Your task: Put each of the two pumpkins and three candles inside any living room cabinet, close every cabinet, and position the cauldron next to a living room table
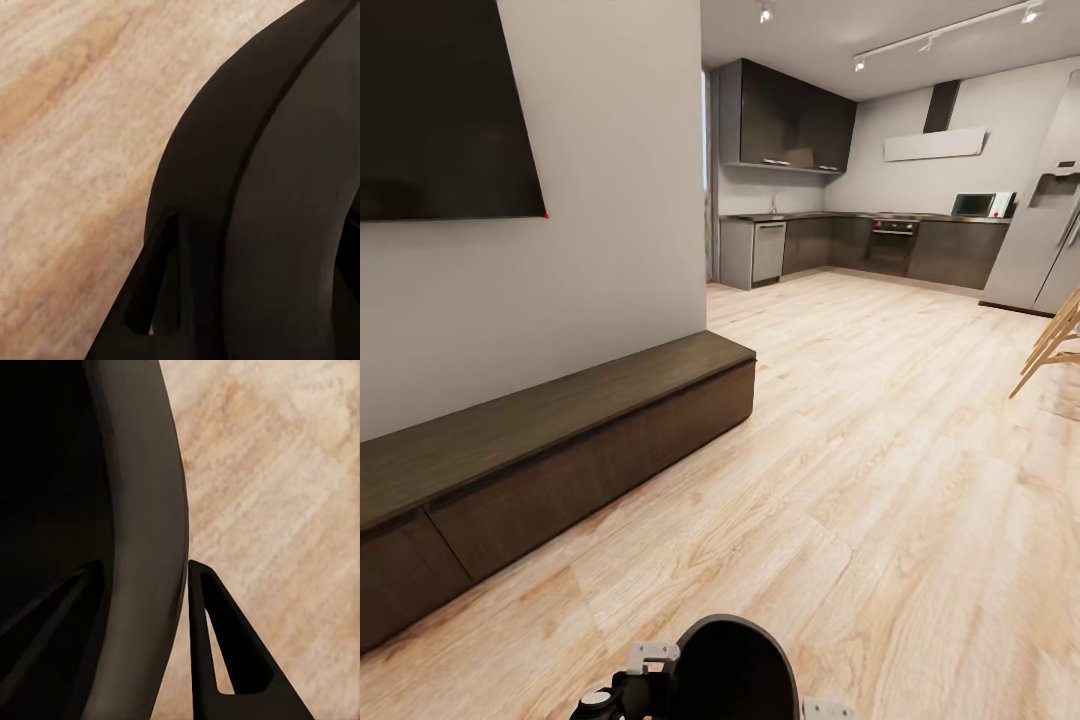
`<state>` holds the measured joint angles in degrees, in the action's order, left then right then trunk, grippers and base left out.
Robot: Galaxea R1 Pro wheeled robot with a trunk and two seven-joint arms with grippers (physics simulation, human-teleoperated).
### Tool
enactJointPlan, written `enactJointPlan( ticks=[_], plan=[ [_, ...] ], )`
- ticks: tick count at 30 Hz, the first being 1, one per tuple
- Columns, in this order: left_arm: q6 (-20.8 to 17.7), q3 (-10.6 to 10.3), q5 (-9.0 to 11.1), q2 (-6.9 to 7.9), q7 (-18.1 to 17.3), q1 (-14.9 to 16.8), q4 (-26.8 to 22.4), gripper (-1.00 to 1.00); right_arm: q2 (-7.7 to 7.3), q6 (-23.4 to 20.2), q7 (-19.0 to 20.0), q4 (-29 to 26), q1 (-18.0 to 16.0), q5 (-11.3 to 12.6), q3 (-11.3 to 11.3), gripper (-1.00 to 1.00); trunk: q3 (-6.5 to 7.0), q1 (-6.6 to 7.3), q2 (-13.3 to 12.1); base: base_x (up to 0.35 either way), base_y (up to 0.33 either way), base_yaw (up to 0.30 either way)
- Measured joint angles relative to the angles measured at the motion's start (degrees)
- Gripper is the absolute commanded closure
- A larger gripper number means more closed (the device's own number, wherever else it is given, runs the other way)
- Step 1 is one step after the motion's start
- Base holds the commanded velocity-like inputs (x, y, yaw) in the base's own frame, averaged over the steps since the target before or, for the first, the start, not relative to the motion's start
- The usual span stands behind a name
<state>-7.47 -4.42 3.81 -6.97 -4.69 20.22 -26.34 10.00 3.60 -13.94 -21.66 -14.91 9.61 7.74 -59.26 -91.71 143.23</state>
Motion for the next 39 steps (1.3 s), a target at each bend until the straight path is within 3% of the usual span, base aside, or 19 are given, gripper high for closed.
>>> enactJointPlan(
  ticks=[39],
  plan=[
    [-0.77, -0.28, 0.43, -0.14, 0.19, 0.0, -0.25, 1.0, 0.0, 0.07, -0.12, 0.32, 0.03, 0.53, -0.04, 1.0, 7.04, 8.35, -15.25, -0.025, 0.0, 0.0]
  ],
)
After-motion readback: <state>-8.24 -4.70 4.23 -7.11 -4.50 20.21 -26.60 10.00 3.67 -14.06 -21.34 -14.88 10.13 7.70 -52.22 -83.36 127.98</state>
